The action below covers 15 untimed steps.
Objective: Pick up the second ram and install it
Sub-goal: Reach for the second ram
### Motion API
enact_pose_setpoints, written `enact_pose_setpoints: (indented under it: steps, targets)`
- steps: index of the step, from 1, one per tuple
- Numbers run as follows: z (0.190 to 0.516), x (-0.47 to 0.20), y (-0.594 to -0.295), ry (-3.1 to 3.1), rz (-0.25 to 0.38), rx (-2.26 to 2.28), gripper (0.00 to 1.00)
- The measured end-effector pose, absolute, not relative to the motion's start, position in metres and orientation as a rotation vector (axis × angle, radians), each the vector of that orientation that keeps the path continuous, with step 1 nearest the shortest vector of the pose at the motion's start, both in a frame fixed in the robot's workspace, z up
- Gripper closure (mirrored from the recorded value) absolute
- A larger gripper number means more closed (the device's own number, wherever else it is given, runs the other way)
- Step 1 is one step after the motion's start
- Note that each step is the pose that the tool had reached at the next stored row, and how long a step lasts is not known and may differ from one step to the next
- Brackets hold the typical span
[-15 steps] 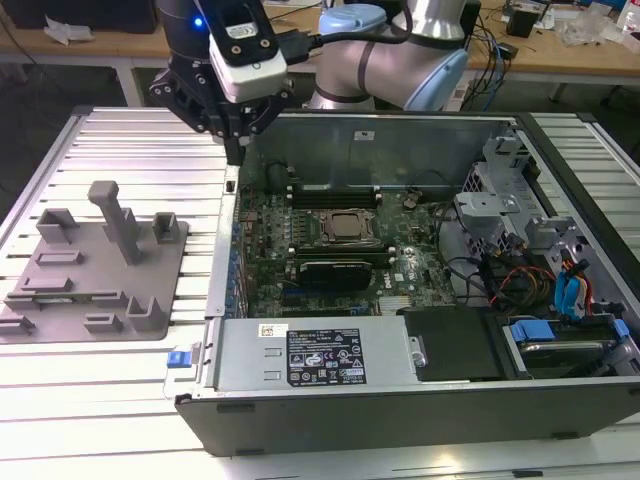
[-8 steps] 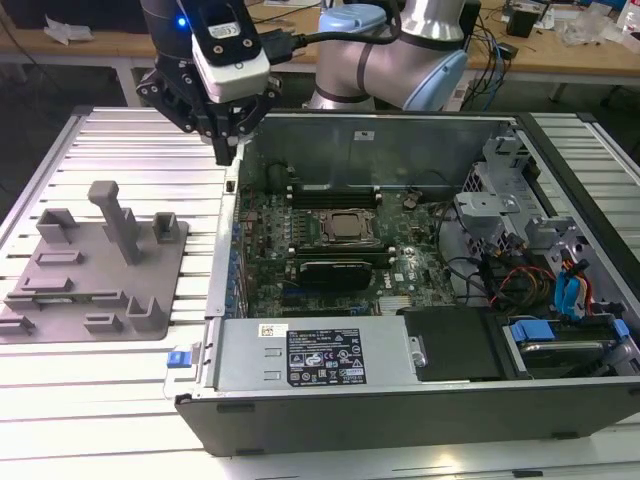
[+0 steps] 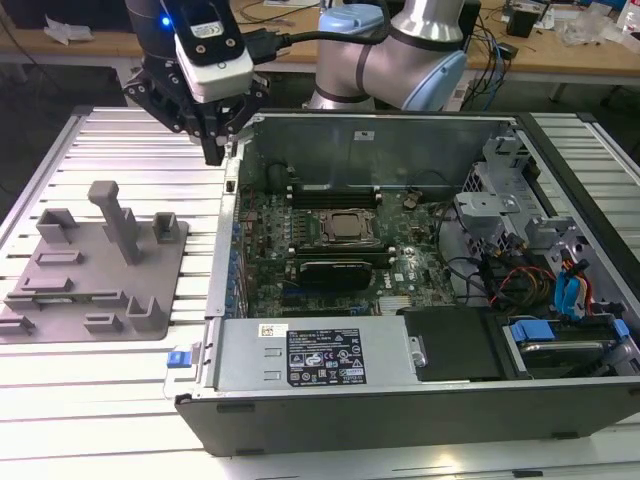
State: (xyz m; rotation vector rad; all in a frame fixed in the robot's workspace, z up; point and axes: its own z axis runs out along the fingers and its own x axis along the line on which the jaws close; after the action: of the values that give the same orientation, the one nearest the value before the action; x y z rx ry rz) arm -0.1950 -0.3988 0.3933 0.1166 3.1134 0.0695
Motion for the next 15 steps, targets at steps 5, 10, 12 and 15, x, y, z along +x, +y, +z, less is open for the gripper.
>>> enact_pose_setpoints:
  steps: [5,10,12,15]
  targets:
    - [0.393,-0.206,-0.399,3.113,0.070,0.117,0.92]
    - [0.393,-0.215,-0.399,3.113,0.070,0.117,0.92]
    - [0.393,-0.219,-0.399,3.113,0.070,0.117,0.92]
    - [0.393,-0.226,-0.399,3.113,0.069,0.117,0.92]
